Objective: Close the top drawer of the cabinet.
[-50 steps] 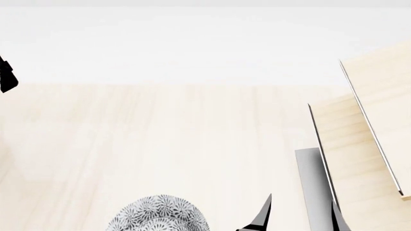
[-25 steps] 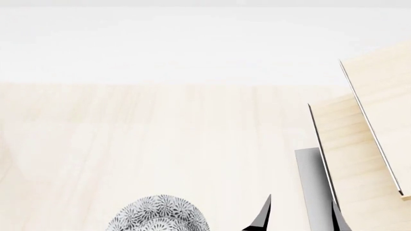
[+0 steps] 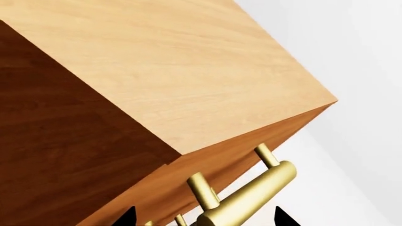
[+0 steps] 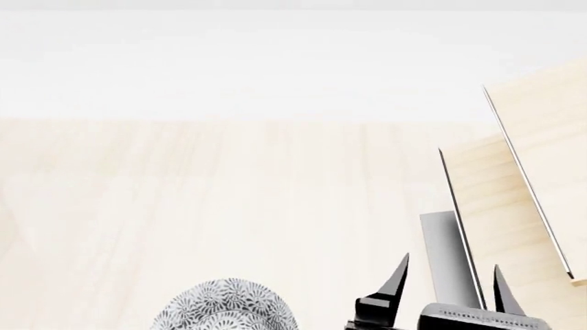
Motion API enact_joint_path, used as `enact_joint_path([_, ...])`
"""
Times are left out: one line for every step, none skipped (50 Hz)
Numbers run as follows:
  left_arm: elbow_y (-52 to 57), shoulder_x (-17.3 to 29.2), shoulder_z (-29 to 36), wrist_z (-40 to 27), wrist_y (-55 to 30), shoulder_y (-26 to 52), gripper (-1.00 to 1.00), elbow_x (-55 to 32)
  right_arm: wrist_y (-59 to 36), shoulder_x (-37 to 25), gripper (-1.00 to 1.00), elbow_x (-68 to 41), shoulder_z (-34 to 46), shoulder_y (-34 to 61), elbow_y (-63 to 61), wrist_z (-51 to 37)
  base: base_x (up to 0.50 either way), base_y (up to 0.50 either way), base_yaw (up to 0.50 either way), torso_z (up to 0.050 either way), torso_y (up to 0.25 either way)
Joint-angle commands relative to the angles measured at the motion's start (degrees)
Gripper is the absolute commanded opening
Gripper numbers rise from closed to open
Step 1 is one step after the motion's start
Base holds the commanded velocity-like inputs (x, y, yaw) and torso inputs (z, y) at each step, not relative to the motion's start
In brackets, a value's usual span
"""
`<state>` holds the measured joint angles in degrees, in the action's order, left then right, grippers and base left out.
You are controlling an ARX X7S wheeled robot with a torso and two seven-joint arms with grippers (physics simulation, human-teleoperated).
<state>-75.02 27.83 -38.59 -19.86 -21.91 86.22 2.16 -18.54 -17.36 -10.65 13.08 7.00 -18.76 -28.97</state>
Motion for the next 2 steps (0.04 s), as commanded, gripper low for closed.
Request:
enact_joint_path([0.05,5.89,10.66,-1.69,2.40,-3.04,1.00,-2.68,-0.59,0.93,1.00,-0.73,-2.54,5.03,5.17,-1.46,0.01,0.02,0.02,0.000,0.000])
enact_joint_path([0.05,5.82,10.52,-1.70,2.44,-3.17,1.00,-2.70,-0.34,0.98,1.00,-0.76,-2.73,4.89,5.44,-1.61,0.01,0.02,0.02,0.000,0.000])
